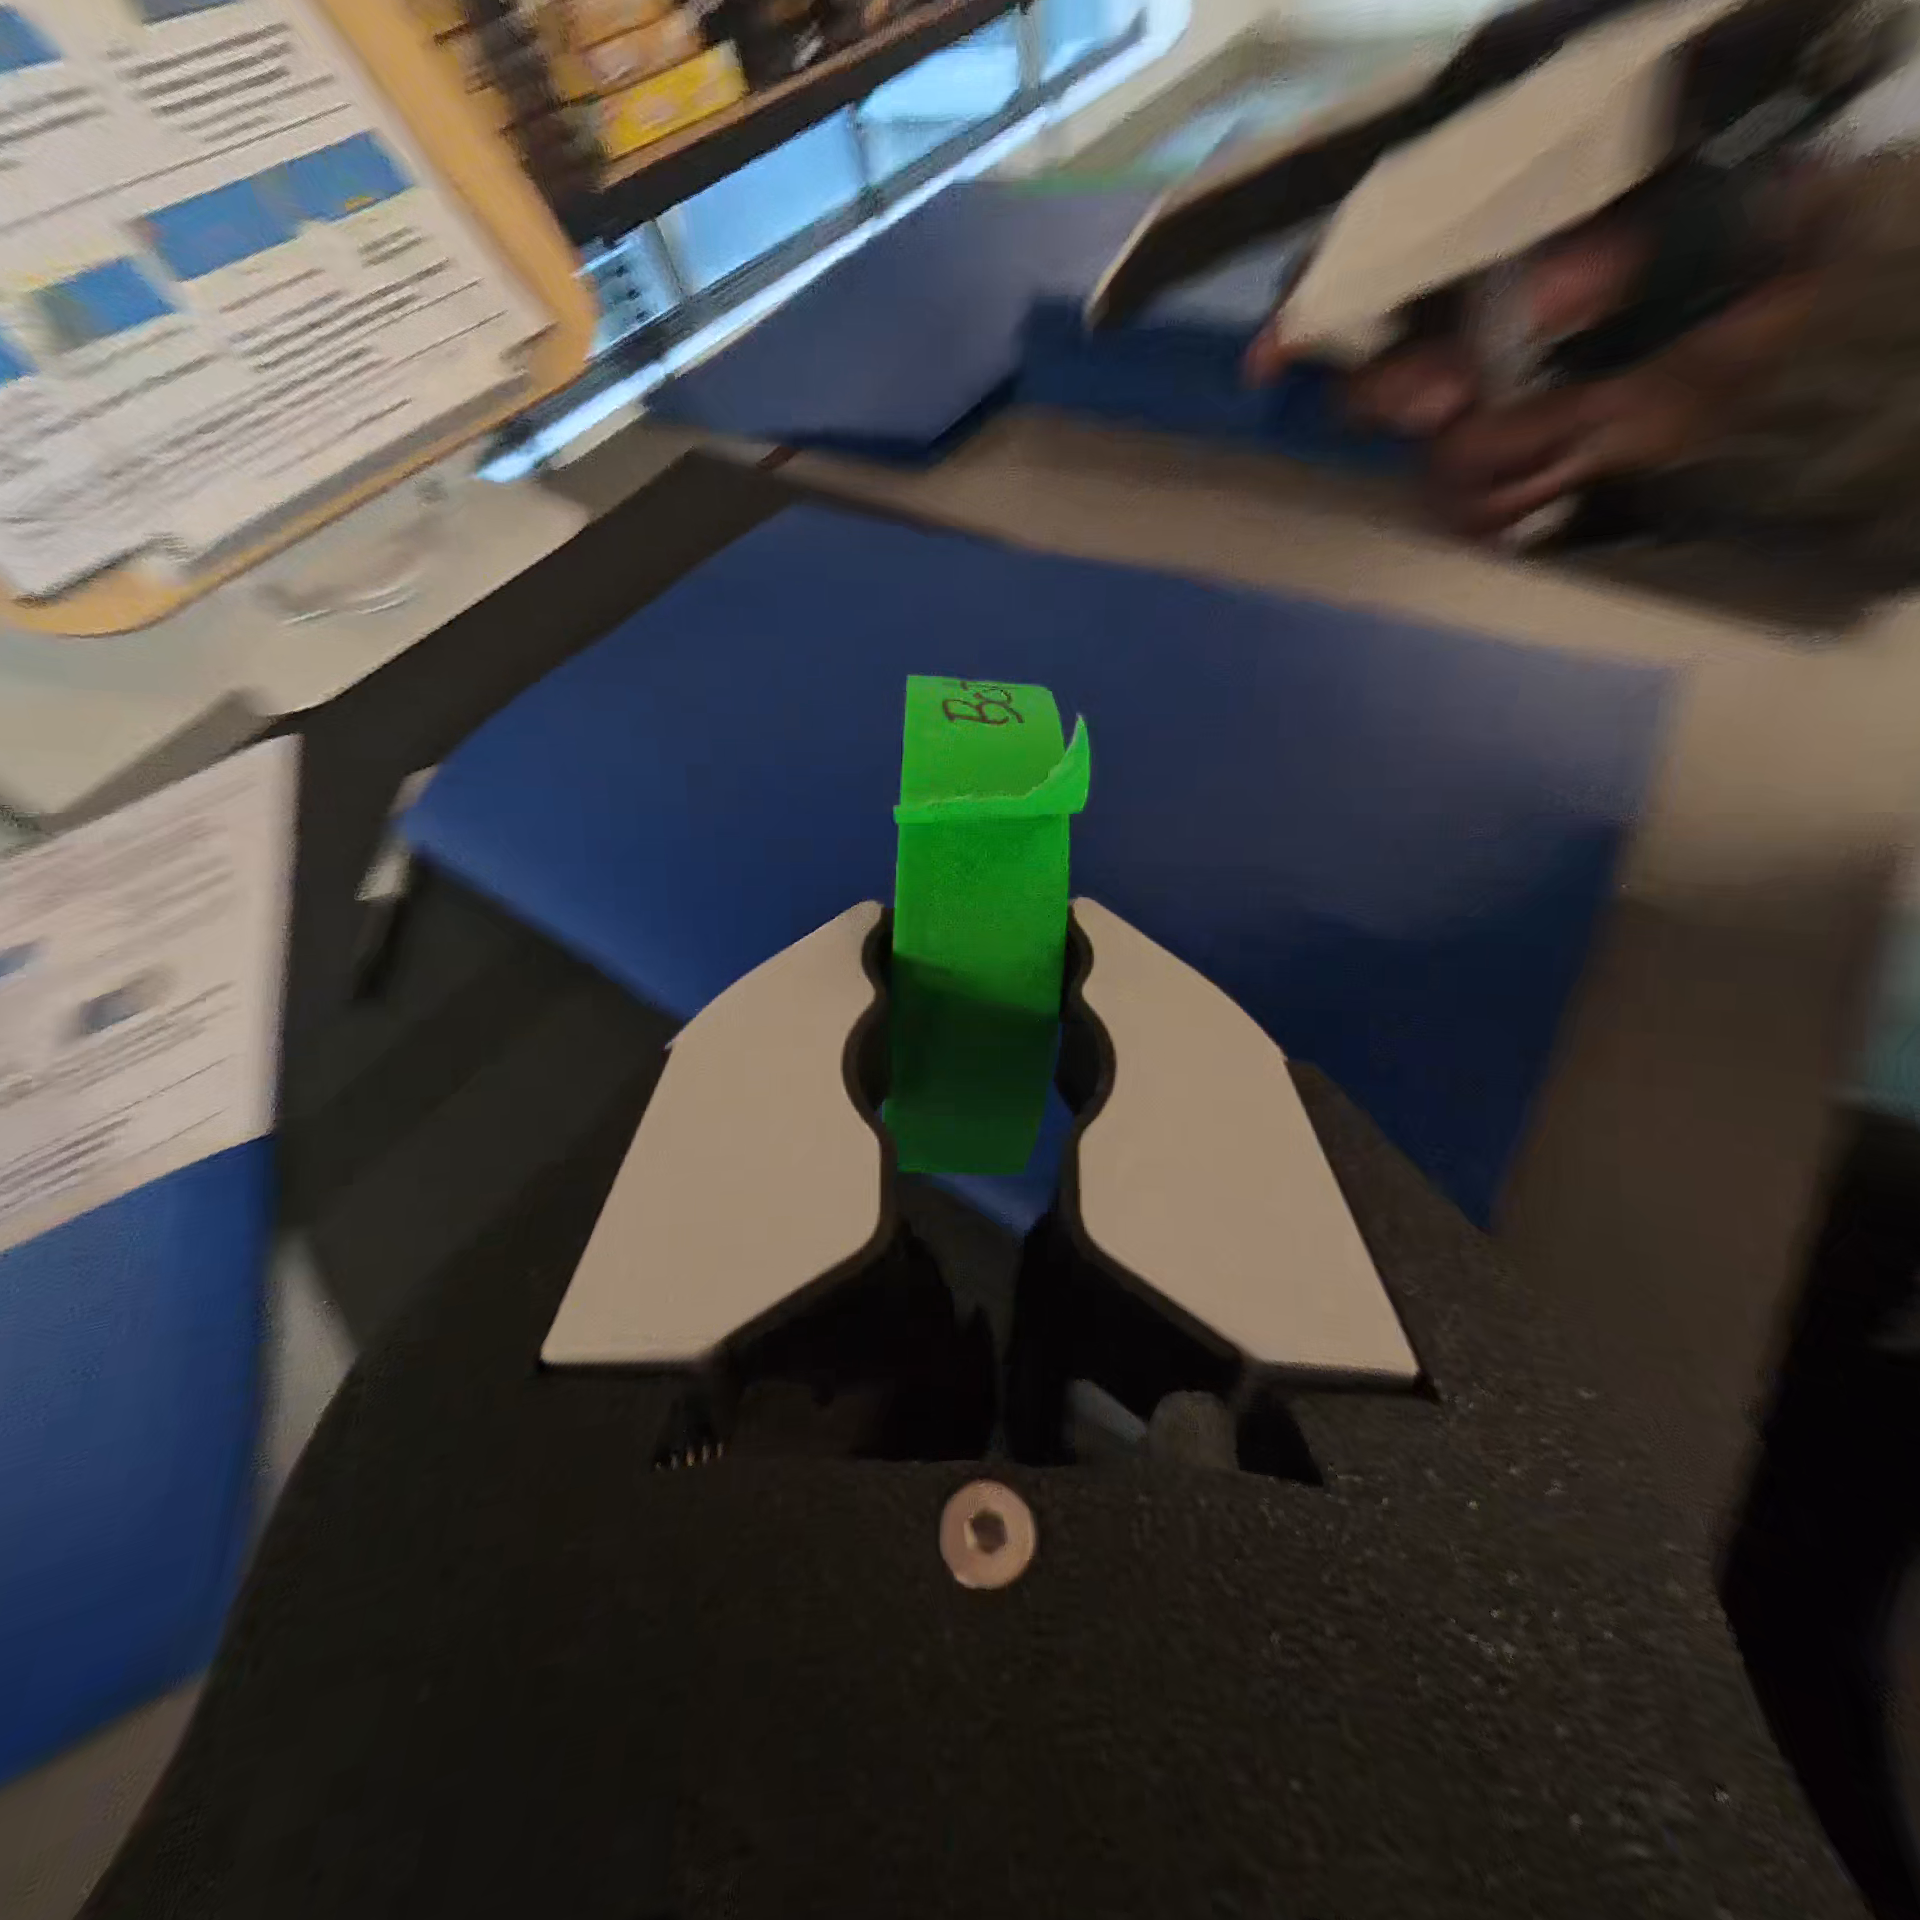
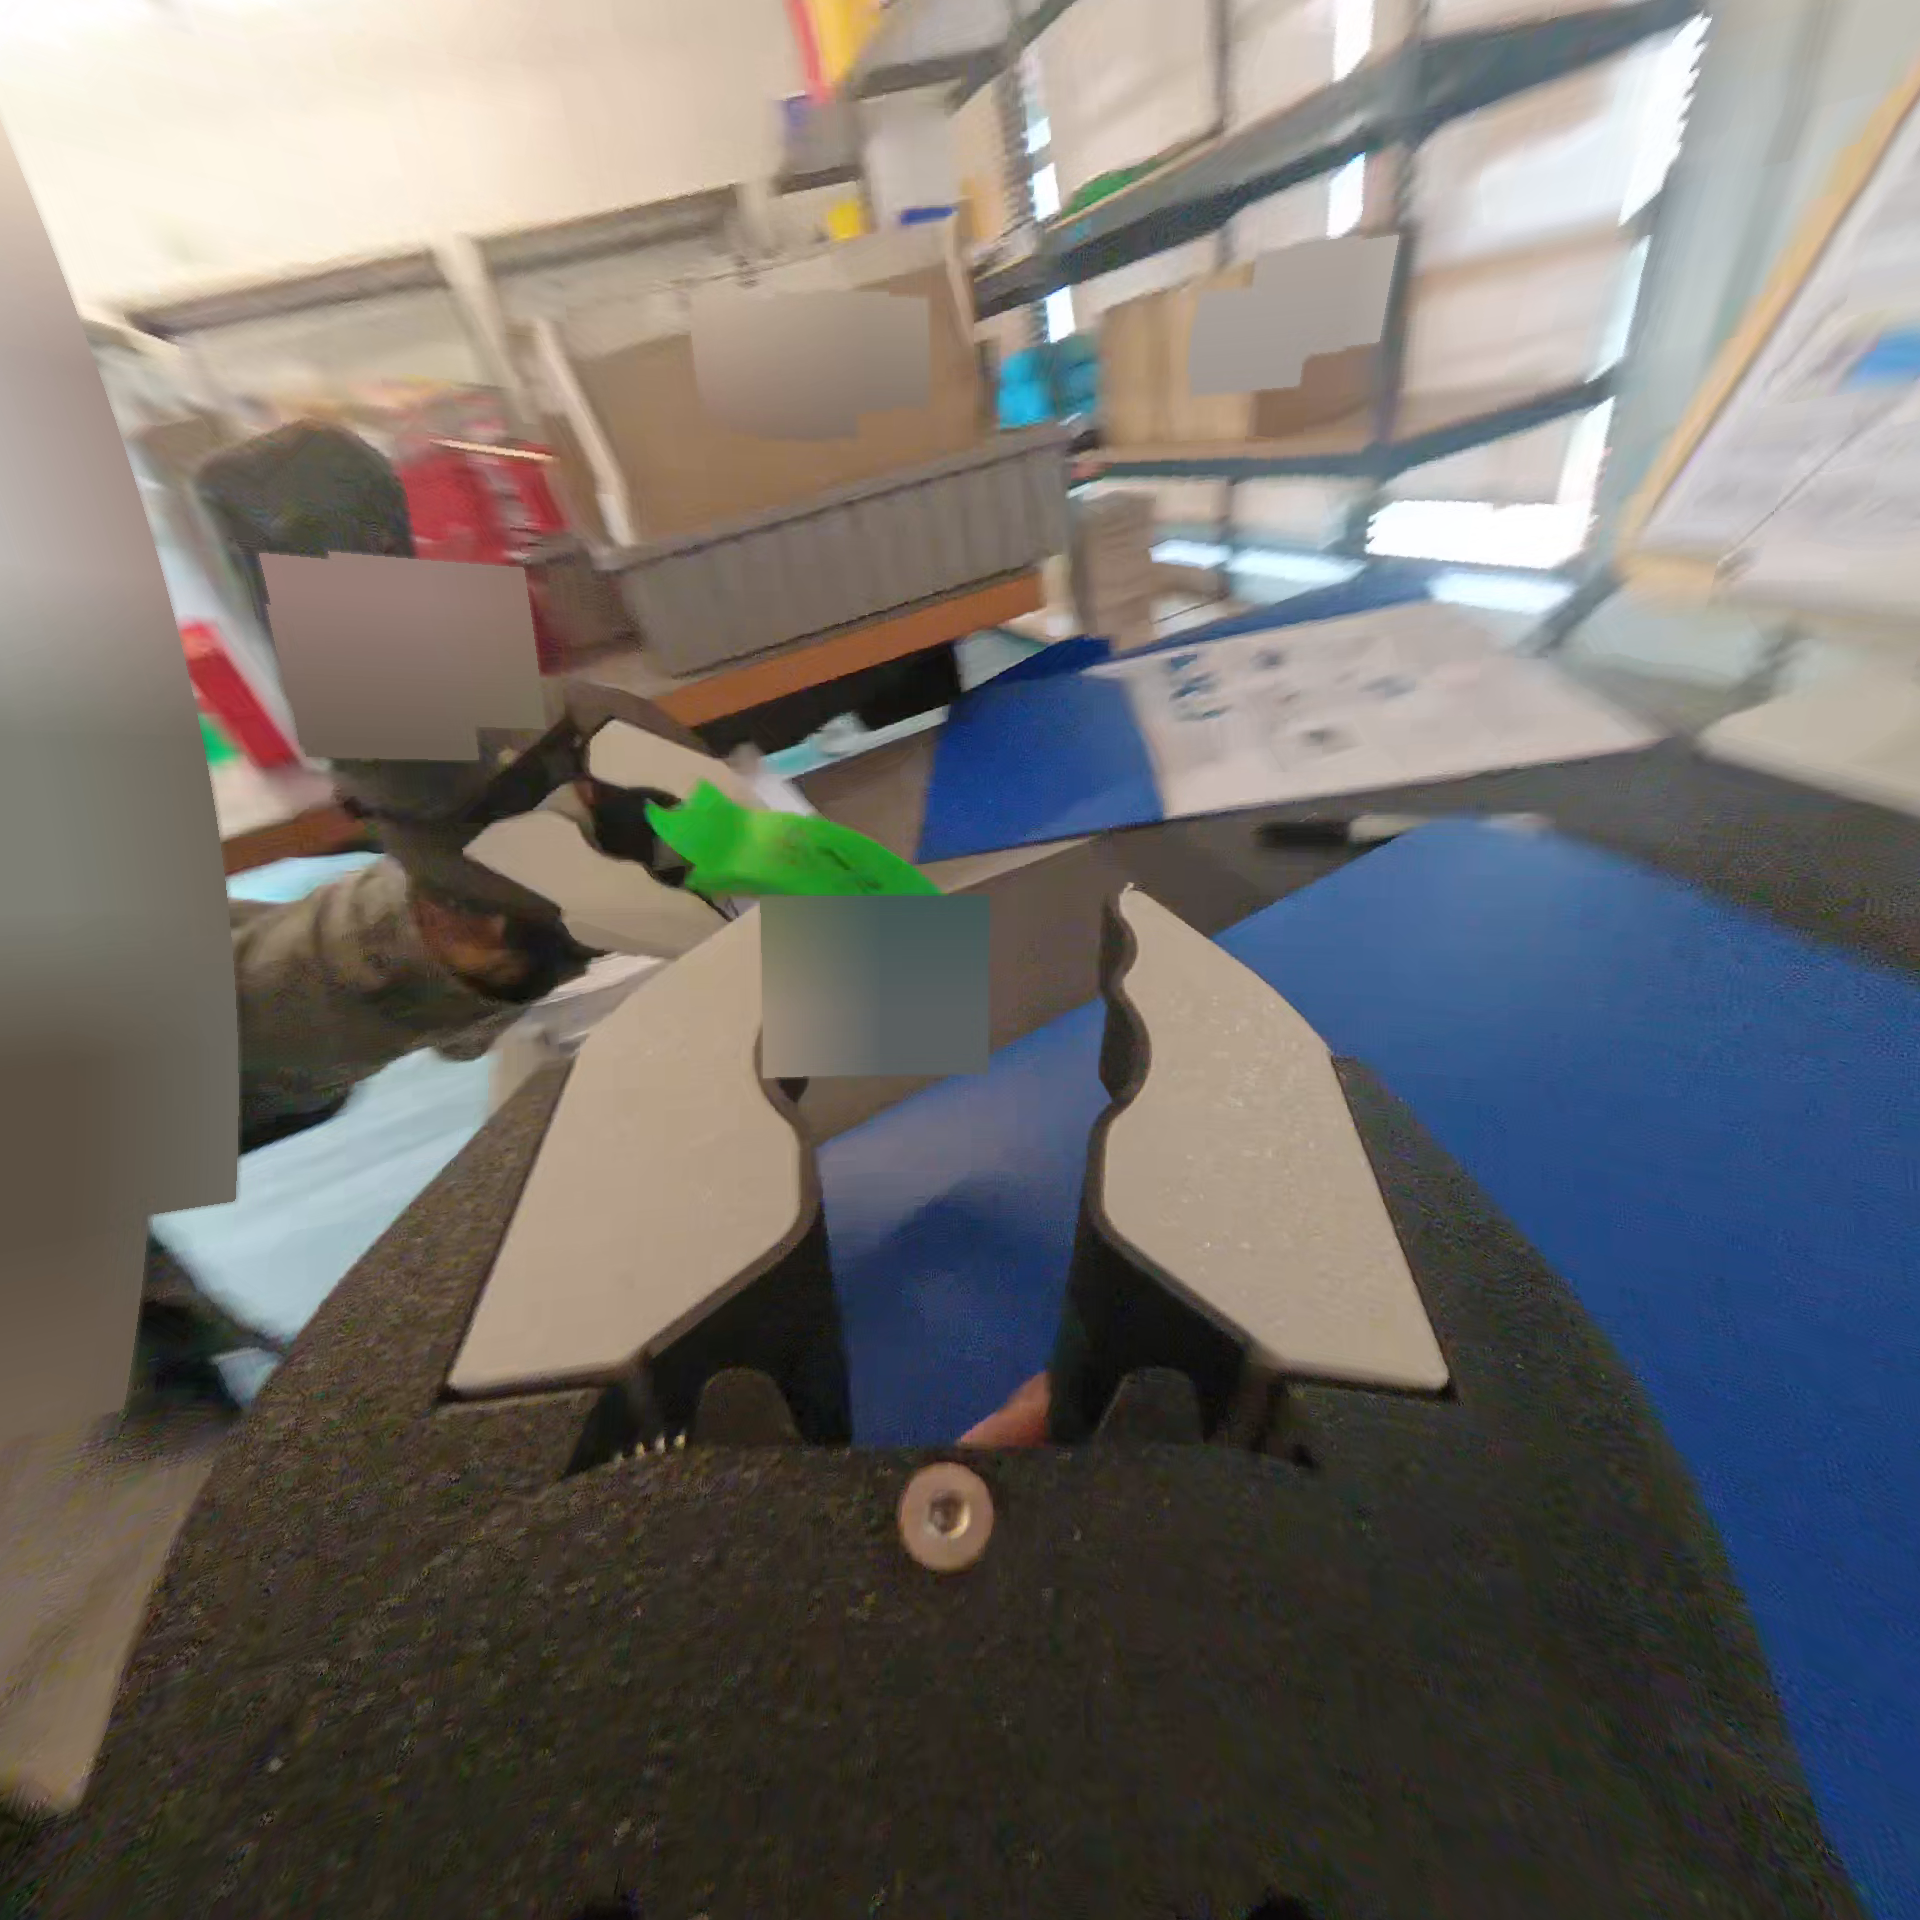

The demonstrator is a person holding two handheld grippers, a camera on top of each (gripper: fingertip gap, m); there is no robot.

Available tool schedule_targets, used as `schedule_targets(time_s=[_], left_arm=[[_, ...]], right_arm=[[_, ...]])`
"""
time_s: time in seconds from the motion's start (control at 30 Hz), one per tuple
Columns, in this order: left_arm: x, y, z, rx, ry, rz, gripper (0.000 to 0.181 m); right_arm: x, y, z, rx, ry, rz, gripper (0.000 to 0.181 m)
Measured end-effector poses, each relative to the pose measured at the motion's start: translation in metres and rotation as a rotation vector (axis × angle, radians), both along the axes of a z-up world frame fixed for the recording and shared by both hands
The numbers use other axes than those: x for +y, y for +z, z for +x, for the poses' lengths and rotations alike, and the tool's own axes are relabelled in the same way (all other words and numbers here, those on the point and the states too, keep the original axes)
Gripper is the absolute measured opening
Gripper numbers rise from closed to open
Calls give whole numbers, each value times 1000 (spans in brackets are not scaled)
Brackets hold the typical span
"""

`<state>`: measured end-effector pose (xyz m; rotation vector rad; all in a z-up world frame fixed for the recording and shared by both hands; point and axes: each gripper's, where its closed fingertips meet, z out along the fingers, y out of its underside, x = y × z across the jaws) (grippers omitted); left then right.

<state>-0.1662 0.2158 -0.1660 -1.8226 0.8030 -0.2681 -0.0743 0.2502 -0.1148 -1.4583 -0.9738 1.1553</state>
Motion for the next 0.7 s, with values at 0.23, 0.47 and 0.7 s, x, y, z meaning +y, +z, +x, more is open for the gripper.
schedule_targets(time_s=[0.23,0.47,0.7], left_arm=[[8,-10,-3,254,109,80,29],[5,-7,-5,284,111,124,29],[3,-13,-2,302,77,137,29]], right_arm=[[-59,-1,-75,-202,-205,434,33],[-49,-23,-93,-304,-216,384,25],[-37,-25,-77,-306,-222,362,0]])
